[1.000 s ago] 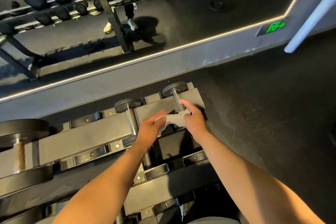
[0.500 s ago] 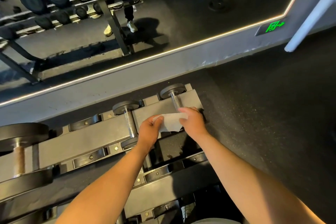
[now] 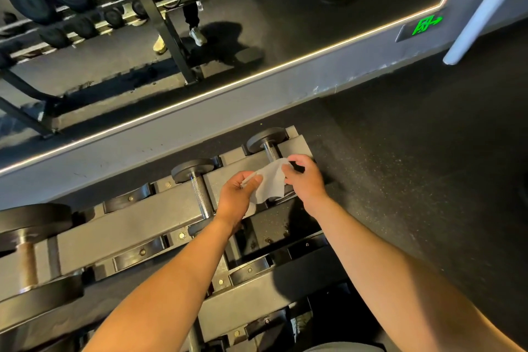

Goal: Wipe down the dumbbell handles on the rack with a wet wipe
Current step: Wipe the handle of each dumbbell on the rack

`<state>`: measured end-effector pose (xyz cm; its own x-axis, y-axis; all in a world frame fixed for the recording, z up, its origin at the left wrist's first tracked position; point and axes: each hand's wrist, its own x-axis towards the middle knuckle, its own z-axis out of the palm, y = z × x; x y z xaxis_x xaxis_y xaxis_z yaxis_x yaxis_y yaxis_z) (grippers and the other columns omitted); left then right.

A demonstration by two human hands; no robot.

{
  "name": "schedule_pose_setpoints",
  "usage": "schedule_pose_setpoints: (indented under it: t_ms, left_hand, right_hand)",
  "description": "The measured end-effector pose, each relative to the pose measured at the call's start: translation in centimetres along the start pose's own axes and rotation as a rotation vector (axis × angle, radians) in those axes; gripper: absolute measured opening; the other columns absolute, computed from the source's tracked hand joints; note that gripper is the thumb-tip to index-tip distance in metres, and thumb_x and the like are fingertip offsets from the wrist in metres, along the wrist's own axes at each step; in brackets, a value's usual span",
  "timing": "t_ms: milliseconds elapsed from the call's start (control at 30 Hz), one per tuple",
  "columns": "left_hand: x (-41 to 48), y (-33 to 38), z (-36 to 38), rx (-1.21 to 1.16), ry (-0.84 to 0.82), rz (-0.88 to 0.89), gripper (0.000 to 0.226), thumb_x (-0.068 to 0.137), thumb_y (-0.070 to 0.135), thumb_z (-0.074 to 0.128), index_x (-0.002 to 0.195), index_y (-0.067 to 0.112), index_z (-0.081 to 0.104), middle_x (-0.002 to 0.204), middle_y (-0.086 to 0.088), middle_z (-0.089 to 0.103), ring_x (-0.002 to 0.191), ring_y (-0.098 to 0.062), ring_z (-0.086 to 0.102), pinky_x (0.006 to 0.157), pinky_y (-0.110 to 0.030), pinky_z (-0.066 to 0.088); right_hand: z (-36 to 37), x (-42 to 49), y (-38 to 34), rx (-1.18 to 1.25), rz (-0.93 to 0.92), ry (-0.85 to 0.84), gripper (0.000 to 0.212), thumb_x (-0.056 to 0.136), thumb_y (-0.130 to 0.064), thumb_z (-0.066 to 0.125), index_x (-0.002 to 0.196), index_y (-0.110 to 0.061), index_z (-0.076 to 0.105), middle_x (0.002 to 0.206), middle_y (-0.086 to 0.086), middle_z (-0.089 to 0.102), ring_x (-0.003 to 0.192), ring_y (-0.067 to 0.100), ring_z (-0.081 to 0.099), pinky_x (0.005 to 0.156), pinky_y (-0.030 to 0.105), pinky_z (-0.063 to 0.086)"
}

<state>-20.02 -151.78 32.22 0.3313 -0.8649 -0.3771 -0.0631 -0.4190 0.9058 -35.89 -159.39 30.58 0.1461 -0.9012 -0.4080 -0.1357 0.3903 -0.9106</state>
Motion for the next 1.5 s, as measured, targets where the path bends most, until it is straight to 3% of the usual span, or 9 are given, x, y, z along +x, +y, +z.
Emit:
schedule_pose_setpoints:
  t_ms: [200,400,500,600,700,800,1000,1367,1500]
  left_hand:
    - [-0.9,0.9,-1.4,-0.024,-0.055,0.030,0.018,0.101,0.030,0.059,0.108,0.017,0.068,0.105,-0.005,0.069,0.098,-0.022,0.066,0.081,-0.033,0.056]
    - [-2.7,1.7,-3.6,0.050,-0.119,0.110,0.024,0.105,0.034,0.051,0.118,0.018,0.063,0.105,0.000,0.069,0.090,-0.006,0.067,0.074,-0.020,0.053]
    - [-3.4,1.6,-5.2,0.060,-0.114,0.126,0.025,0.103,0.040,0.053,0.117,0.022,0.063,0.107,-0.001,0.069,0.097,-0.016,0.068,0.083,-0.032,0.058]
    - [-4.2,1.4,-6.6,-0.010,-0.059,0.063,0.018,0.101,0.035,0.059,0.115,0.025,0.064,0.115,-0.007,0.066,0.103,-0.026,0.067,0.086,-0.043,0.061]
    - [-5.0,1.0,-8.0,-0.017,0.035,0.059,0.014,0.099,0.030,0.062,0.111,0.027,0.068,0.116,-0.005,0.066,0.104,-0.025,0.065,0.073,-0.028,0.060]
    - [-6.0,0.5,-9.3,-0.036,0.036,0.088,0.019,0.097,0.027,0.065,0.115,0.026,0.068,0.118,-0.005,0.065,0.104,-0.023,0.066,0.066,-0.019,0.056]
    - [-6.7,-0.6,-11.6,-0.017,0.086,0.154,0.024,0.094,0.024,0.070,0.118,0.026,0.069,0.117,0.004,0.067,0.107,-0.013,0.064,0.096,-0.034,0.056]
    - [-6.8,-1.8,-12.2,0.342,0.030,0.291,0.031,0.083,0.021,0.081,0.110,0.028,0.068,0.112,0.010,0.053,0.101,-0.004,0.053,0.083,-0.013,0.041]
    - [-6.6,-1.7,-11.6,0.404,0.073,0.379,0.009,0.089,0.019,0.072,0.092,0.028,0.072,0.101,0.004,0.063,0.094,-0.005,0.054,0.080,-0.008,0.037]
  right_hand:
    - [0.4,-0.8,-1.3,0.121,0.136,-0.086,0.043,0.093,-0.011,0.068,0.132,-0.024,0.057,0.115,-0.005,0.064,0.103,0.010,0.062,0.087,0.029,0.053]
    - [2.7,-2.5,-2.5,0.006,0.211,-0.219,0.032,0.101,-0.046,0.050,0.131,-0.034,0.050,0.124,0.002,0.057,0.113,0.021,0.057,0.105,0.046,0.046]
    - [4.1,-3.9,-2.7,-0.003,0.218,-0.265,0.044,0.094,-0.050,0.060,0.133,-0.033,0.051,0.126,0.003,0.058,0.112,0.024,0.059,0.099,0.048,0.052]
    - [5.5,-4.9,-3.0,-0.057,0.120,-0.147,0.041,0.097,-0.025,0.062,0.137,-0.025,0.053,0.126,0.004,0.056,0.108,0.022,0.056,0.086,0.037,0.055]
    - [6.5,-6.3,-3.5,-0.121,0.043,-0.010,0.026,0.099,-0.017,0.057,0.124,-0.016,0.060,0.111,0.002,0.058,0.094,0.014,0.055,0.072,0.025,0.049]
    - [7.6,-7.4,-3.7,-0.176,-0.022,0.013,0.016,0.098,-0.019,0.056,0.111,-0.014,0.064,0.109,0.008,0.061,0.098,0.020,0.058,0.085,0.034,0.053]
    - [8.8,-9.7,-3.7,-0.135,-0.043,-0.004,0.018,0.102,-0.019,0.051,0.097,-0.013,0.068,0.102,0.002,0.063,0.089,0.010,0.060,0.072,0.020,0.048]
    - [9.5,-12.2,-4.9,-0.074,-0.030,-0.110,0.024,0.103,-0.021,0.044,0.118,-0.018,0.064,0.107,0.001,0.063,0.102,0.019,0.059,0.074,0.026,0.047]
    - [9.2,-12.6,-4.4,-0.115,-0.126,-0.051,0.023,0.105,-0.022,0.043,0.118,-0.020,0.062,0.111,-0.001,0.060,0.101,0.016,0.058,0.071,0.022,0.048]
